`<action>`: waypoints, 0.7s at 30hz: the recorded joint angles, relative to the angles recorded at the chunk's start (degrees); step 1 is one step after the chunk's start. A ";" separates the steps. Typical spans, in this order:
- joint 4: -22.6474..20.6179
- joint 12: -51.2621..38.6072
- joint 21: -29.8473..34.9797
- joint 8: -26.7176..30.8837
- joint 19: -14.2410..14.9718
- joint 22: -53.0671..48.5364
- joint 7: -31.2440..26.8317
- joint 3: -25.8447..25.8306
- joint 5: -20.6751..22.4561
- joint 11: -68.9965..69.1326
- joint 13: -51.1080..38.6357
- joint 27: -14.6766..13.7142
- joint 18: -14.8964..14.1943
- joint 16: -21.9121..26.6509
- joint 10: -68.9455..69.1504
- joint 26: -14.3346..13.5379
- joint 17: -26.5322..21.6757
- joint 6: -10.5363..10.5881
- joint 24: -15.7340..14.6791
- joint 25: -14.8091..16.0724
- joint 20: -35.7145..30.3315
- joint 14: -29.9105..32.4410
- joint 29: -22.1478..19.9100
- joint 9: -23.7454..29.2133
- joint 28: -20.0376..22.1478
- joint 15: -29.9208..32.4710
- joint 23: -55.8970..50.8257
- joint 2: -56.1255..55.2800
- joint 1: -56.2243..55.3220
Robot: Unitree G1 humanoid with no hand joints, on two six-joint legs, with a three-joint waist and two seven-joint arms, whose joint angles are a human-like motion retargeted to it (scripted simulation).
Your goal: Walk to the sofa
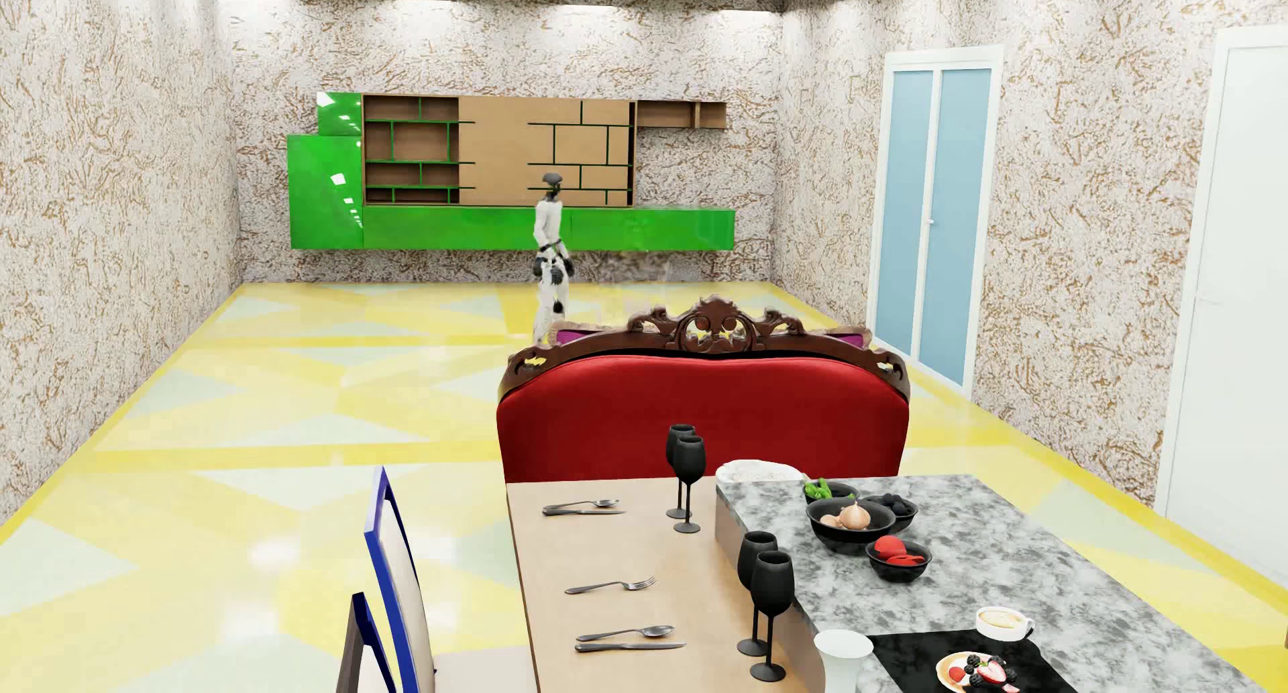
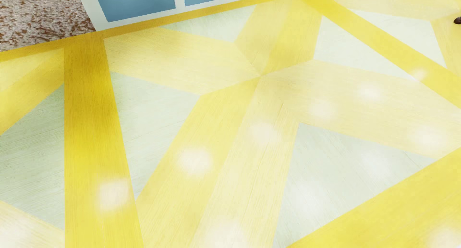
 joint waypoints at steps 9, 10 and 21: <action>0.66 -1.40 0.38 2.59 0.91 -5.86 2.96 1.13 -0.36 4.67 -1.80 -1.82 0.68 -0.06 2.93 -2.08 -2.12 0.53 -1.27 1.48 0.10 -6.70 -2.76 0.34 1.51 -5.96 -4.51 -1.23 0.51; 0.79 -1.31 0.75 2.93 1.13 -6.35 3.50 1.27 -0.31 4.80 -1.54 -1.16 0.77 -0.35 2.69 -1.95 -2.37 0.58 -1.74 1.37 0.12 -7.38 -2.00 0.27 1.42 -6.34 -3.46 -1.06 1.07; 6.70 -2.35 -3.27 -6.27 -1.42 -7.65 21.41 -0.64 -10.78 34.58 5.60 -1.02 -8.03 2.67 -1.72 -3.78 -5.11 -0.77 2.61 1.65 -10.31 -8.19 -1.81 0.75 -2.57 -4.60 -4.57 -28.22 9.46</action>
